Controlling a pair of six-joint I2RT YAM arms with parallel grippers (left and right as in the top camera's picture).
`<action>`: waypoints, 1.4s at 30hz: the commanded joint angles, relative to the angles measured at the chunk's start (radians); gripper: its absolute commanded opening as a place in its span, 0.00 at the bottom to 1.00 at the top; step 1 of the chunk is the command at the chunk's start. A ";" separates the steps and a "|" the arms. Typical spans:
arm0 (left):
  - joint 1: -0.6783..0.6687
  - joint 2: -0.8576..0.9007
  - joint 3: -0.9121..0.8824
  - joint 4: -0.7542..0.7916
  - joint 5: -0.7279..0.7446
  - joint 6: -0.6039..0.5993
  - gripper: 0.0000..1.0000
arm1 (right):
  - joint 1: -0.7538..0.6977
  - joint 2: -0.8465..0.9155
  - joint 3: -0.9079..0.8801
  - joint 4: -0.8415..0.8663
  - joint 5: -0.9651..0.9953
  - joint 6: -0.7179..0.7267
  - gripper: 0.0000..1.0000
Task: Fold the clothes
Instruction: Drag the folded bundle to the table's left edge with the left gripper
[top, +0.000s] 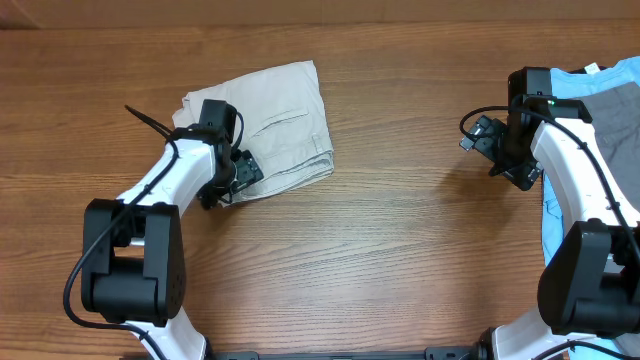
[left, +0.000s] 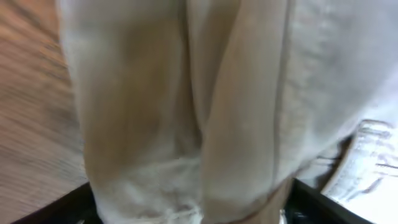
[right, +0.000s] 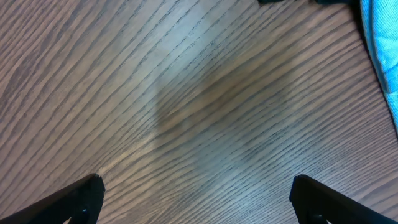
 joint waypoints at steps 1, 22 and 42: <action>-0.001 0.011 -0.059 0.015 -0.023 -0.010 0.70 | 0.002 -0.013 0.011 0.002 0.010 0.004 1.00; 0.146 0.011 -0.064 0.008 -0.054 0.052 0.04 | 0.002 -0.013 0.011 0.002 0.010 0.004 1.00; 0.519 0.011 -0.027 0.225 -0.278 0.380 0.10 | 0.002 -0.013 0.011 0.002 0.010 0.004 1.00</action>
